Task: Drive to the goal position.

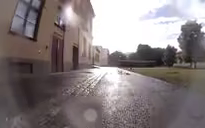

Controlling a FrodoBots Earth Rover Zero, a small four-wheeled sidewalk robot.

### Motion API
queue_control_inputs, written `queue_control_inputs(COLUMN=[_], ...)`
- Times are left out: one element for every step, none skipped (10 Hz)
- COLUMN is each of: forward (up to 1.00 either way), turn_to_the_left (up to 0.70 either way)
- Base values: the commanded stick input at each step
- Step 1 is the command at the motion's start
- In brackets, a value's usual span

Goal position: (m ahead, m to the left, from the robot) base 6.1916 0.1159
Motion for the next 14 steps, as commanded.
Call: queue_control_inputs(forward=[0.85,0.85,0.85,0.85,0.85,0.85,0.85,0.85,0.85,0.85,0.85,0.85,0.85,0.85], turn_to_the_left=[0.00,0.00,0.00,0.00,0.00,0.00,0.00,0.00,0.00,0.00,0.00,0.00,0.00,-0.12])
